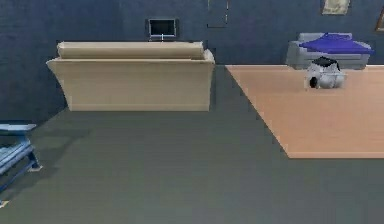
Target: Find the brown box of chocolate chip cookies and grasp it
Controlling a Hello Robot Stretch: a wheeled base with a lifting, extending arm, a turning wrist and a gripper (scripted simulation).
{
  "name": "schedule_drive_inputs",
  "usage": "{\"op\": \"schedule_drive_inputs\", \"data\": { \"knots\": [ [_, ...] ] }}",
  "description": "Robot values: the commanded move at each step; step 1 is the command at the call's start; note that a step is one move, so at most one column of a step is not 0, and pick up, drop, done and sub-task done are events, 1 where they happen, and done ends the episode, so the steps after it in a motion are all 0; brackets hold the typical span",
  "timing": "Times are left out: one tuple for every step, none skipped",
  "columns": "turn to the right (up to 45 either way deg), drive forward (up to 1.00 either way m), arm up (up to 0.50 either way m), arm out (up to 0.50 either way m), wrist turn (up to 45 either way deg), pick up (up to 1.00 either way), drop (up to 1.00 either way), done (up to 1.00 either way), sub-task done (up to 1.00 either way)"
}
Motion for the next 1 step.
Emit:
{"op": "schedule_drive_inputs", "data": {
  "knots": [
    [0.0, 0.20, 0.00, 0.00, 0.0, 0.00, 0.00, 0.00, 0.00]
  ]
}}
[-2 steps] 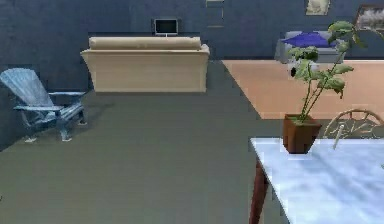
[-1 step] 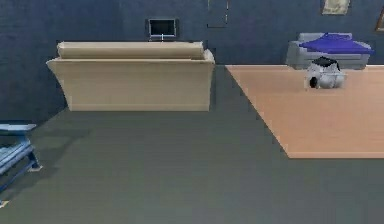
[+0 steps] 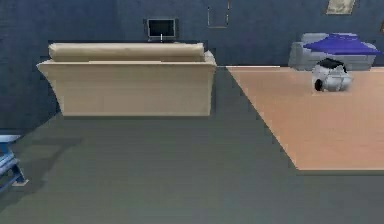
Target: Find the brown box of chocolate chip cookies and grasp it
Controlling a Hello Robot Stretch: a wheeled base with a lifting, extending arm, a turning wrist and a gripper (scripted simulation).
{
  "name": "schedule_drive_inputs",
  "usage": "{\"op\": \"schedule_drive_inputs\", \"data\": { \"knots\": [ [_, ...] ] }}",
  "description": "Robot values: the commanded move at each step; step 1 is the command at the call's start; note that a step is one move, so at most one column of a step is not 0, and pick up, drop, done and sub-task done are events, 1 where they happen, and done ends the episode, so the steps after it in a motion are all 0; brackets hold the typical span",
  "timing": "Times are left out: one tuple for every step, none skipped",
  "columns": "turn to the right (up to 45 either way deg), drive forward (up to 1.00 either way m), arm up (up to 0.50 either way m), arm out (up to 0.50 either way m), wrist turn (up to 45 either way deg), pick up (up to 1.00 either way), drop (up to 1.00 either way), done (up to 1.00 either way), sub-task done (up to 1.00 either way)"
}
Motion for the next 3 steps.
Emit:
{"op": "schedule_drive_inputs", "data": {
  "knots": [
    [-45.0, 0.00, 0.00, 0.00, 0.0, 0.00, 0.00, 0.00, 0.00],
    [-9.0, 0.00, 0.00, 0.00, 0.0, 0.00, 0.00, 0.00, 0.00],
    [0.0, 0.30, 0.00, 0.00, 0.0, 0.00, 0.00, 0.00, 0.00]
  ]
}}
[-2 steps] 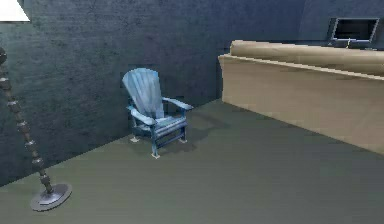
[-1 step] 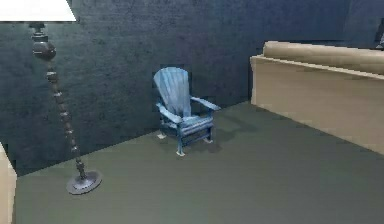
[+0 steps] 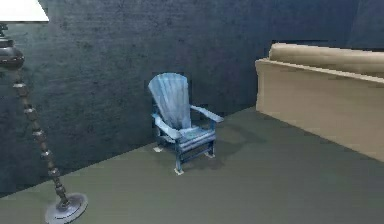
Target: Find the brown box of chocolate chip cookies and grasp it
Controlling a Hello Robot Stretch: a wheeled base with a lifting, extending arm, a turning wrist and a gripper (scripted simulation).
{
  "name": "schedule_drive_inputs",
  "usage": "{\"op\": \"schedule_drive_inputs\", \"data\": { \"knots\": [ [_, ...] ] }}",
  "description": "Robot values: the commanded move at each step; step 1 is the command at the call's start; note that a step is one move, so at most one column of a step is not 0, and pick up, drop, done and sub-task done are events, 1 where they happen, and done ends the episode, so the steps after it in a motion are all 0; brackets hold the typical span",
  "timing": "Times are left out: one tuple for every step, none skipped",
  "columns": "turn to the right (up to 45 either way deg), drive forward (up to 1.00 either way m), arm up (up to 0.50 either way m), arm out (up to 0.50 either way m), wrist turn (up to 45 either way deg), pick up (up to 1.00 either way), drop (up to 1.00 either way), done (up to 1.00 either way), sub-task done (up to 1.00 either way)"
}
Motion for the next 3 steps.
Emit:
{"op": "schedule_drive_inputs", "data": {
  "knots": [
    [45.0, 0.00, 0.00, 0.00, 0.0, 0.00, 0.00, 0.00, 0.00],
    [45.0, 0.00, 0.00, 0.00, 0.0, 0.00, 0.00, 0.00, 0.00],
    [18.0, 0.00, 0.00, 0.00, 0.0, 0.00, 0.00, 0.00, 0.00]
  ]
}}
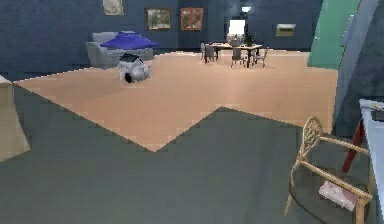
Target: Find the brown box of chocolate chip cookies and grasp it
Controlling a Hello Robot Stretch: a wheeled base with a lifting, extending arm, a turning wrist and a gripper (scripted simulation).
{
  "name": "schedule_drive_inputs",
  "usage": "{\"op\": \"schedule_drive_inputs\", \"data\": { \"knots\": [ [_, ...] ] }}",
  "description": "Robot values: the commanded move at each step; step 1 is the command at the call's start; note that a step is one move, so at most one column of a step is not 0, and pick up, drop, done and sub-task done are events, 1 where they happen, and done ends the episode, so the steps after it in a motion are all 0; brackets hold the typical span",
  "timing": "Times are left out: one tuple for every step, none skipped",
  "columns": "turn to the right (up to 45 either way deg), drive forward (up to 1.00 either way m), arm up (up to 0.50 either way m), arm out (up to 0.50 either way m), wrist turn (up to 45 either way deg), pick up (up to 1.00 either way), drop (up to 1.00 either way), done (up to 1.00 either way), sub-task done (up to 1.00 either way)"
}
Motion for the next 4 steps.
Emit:
{"op": "schedule_drive_inputs", "data": {
  "knots": [
    [0.0, 1.00, 0.00, 0.00, 0.0, 0.00, 0.00, 0.00, 0.00],
    [18.0, 0.00, 0.00, 0.00, 0.0, 0.00, 0.00, 0.00, 0.00],
    [0.0, 0.05, 0.00, 0.00, 0.0, 0.00, 0.00, 0.00, 0.00],
    [12.0, 0.00, 0.00, 0.00, 0.0, 0.00, 0.00, 0.00, 0.00]
  ]
}}
